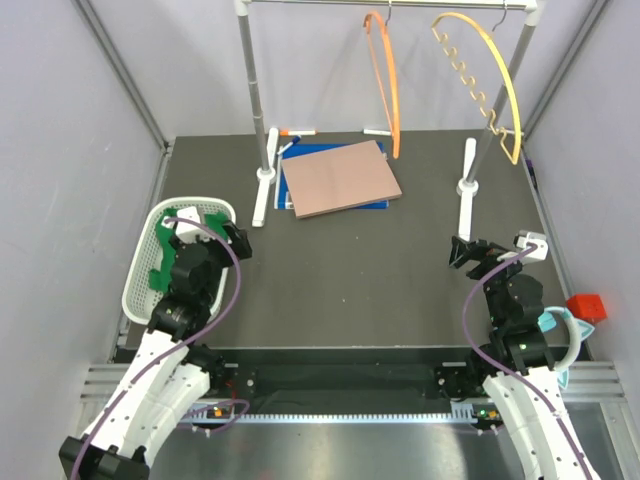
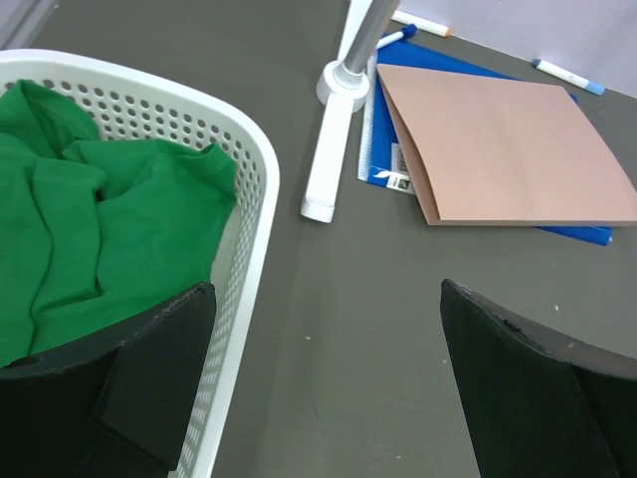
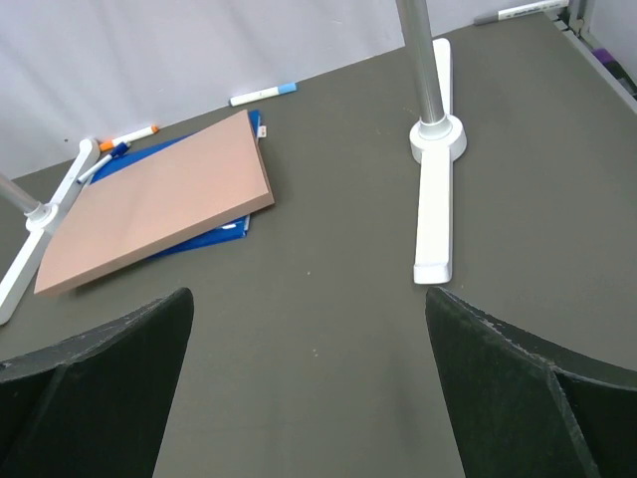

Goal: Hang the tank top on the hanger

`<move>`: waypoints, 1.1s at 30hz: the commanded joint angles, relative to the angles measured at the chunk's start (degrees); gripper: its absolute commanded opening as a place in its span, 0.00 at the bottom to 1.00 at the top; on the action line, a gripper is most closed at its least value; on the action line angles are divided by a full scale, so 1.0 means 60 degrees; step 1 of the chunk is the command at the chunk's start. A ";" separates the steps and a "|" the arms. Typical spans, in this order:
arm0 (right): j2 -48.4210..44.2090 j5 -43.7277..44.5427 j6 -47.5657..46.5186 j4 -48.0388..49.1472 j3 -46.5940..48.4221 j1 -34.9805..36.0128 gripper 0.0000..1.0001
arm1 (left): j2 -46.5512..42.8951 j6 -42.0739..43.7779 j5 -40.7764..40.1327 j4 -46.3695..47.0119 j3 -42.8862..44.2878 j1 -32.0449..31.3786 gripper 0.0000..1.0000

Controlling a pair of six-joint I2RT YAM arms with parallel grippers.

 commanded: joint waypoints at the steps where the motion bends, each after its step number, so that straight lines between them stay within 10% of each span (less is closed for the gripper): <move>1: 0.0051 0.0025 0.0030 0.0075 0.0281 -0.0067 1.00 | 0.0051 -0.0386 -0.0898 0.0097 0.0431 0.0037 0.99; 9: 0.0139 0.0025 0.0103 0.0075 0.0252 -0.0067 1.00 | 0.0342 0.0374 -0.0796 0.0829 0.0255 0.0037 0.99; 17: 0.0314 -0.0004 0.0132 0.0046 0.0252 -0.0067 1.00 | 0.4280 0.1034 -0.3902 0.1617 0.1382 0.0619 0.99; 22: 0.0476 -0.0019 0.0162 0.0075 0.0252 -0.0067 1.00 | 0.5279 -0.0356 -0.0890 0.1911 0.1633 0.3328 0.99; 33: 0.0667 -0.0092 0.0220 0.0134 0.0237 -0.0082 1.00 | 0.6509 -0.0709 0.0167 0.2733 0.1134 0.4094 0.96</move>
